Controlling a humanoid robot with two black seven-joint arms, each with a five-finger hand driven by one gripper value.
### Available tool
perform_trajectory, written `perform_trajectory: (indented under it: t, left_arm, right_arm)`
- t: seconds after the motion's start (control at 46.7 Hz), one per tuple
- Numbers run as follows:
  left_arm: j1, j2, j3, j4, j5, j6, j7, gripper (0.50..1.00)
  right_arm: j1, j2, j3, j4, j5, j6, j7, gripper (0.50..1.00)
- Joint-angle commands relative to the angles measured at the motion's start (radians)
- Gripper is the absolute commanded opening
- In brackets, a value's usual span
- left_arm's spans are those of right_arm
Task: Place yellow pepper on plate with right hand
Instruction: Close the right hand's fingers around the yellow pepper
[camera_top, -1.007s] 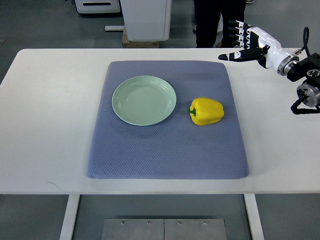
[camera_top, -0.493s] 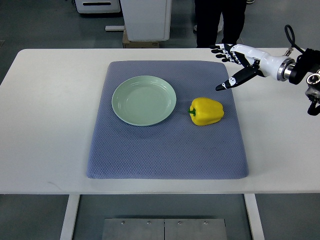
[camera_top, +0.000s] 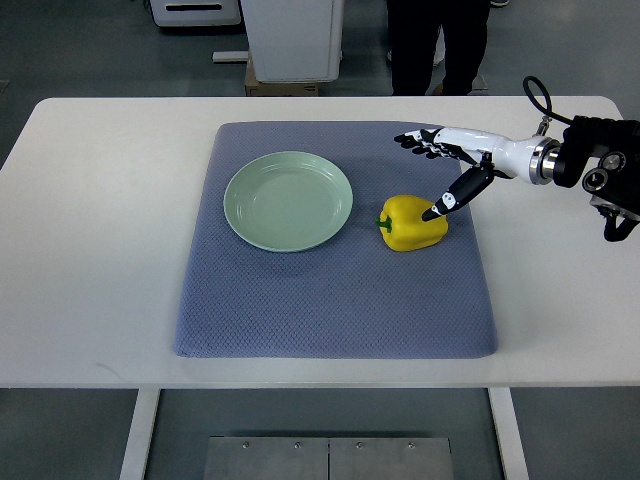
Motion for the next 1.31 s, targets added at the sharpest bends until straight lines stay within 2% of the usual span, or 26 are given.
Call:
perform_trajectory:
  t: [0.0, 0.536, 1.071, 1.286]
  left_arm:
    - [0.001, 0.000, 0.000, -0.001, 0.000, 0.000, 0.000, 1.000]
    - [0.001, 0.000, 0.000, 0.001, 0.000, 0.000, 0.000, 1.000]
    - [0.001, 0.000, 0.000, 0.001, 0.000, 0.000, 0.000, 1.000]
    - [0.001, 0.000, 0.000, 0.001, 0.000, 0.000, 0.000, 1.000]
  right_arm:
    - [-0.001, 0.000, -0.019, 0.000, -0.001, -0.001, 0.001, 0.987]
    - [-0.009, 0.054, -0.057, 0.002, -0.017, -0.001, -0.001, 0.945]
    - [-0.015, 0.086, -0.100, -0.020, -0.028, -0.006, -0.002, 0.862]
    - [-0.015, 0.092, -0.129, -0.031, -0.028, -0.046, -0.001, 0.820]
